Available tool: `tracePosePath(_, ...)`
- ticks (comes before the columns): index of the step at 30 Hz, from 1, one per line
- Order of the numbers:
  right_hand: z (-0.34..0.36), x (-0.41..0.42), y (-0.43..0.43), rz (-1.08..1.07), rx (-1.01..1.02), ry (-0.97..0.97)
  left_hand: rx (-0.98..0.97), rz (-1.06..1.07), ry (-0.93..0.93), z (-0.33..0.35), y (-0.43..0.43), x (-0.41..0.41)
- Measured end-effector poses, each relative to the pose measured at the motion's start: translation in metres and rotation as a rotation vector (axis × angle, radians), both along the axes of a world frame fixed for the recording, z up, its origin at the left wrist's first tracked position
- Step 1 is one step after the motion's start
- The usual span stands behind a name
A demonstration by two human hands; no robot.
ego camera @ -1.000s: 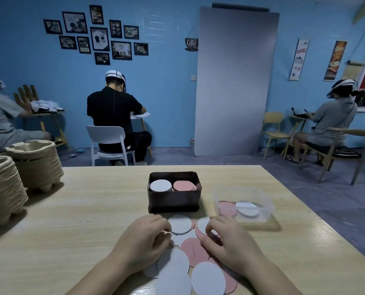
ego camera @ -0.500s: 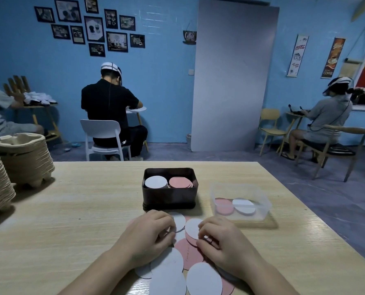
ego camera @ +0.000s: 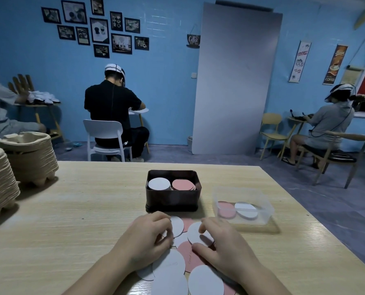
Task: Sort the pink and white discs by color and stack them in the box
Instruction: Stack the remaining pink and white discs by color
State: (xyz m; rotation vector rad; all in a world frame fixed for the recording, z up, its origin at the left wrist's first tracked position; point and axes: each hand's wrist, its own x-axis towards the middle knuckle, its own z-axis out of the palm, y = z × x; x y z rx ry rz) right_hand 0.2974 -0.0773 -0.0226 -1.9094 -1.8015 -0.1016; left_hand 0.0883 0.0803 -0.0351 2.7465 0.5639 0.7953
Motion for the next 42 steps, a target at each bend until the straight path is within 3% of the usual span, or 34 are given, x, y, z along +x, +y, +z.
tracePosePath(11,0.010,-0.004,0.016,0.082,0.117,-0.157,-0.094,0.056,0.027,0.004,0.001,0.001)
tracePosePath(17,0.002,0.004,0.013,0.082,0.142,-0.051,-0.228,0.055,-0.111,0.009,-0.002,-0.005)
tracePosePath(25,-0.002,0.003,0.014,0.053,0.142,-0.091,-0.030,-0.024,-0.166,0.009,-0.009,-0.008)
tracePosePath(32,-0.001,0.006,0.012,0.027,0.211,-0.030,0.019,-0.022,-0.293,0.010,-0.011,-0.009)
tracePosePath(37,-0.002,-0.004,0.020,0.205,0.252,0.004,0.018,-0.107,-0.248,0.007,-0.014,-0.003)
tracePosePath(42,-0.001,-0.009,0.018,0.246,0.295,0.043,0.051,-0.192,-0.131,0.008,-0.014,0.000)
